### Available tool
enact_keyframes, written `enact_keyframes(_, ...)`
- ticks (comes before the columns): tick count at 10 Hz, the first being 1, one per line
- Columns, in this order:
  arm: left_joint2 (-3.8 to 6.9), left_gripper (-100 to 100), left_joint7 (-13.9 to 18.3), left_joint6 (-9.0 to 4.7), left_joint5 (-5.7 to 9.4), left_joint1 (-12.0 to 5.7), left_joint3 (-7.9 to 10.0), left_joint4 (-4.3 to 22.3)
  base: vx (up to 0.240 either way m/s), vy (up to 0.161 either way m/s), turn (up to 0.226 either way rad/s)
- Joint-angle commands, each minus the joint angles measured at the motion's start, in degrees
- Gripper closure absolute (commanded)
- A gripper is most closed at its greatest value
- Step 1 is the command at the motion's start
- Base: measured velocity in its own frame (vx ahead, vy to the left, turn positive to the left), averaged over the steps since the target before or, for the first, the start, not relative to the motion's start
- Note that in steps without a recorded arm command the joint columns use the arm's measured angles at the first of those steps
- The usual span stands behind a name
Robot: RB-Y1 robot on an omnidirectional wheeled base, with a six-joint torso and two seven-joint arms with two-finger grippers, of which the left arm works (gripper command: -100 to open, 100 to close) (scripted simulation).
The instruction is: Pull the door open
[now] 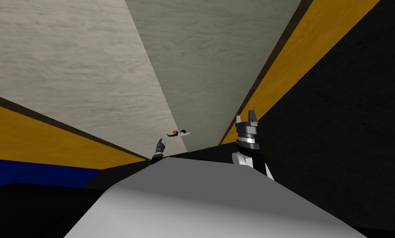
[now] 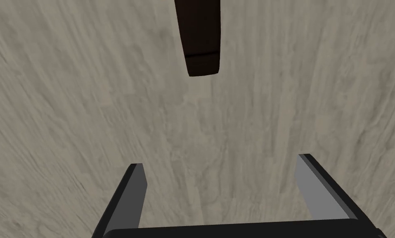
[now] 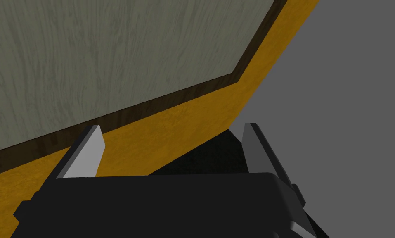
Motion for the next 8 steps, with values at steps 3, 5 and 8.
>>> enact_keyframes(3, -1.62, -100, 0.0, -0.47, -0.64, -2.34, -1.51, -0.3, 0.178, -0.032, -0.149)
enact_keyframes(5, -1.5, 100, -0.1, -0.99, -0.61, -2.72, -1.41, 0.7, 0.022, -0.017, 0.004)
enact_keyframes(8, -1.5, 100, -0.1, -0.99, -0.61, -2.72, -1.41, 0.7, -0.014, 0.008, -0.013)
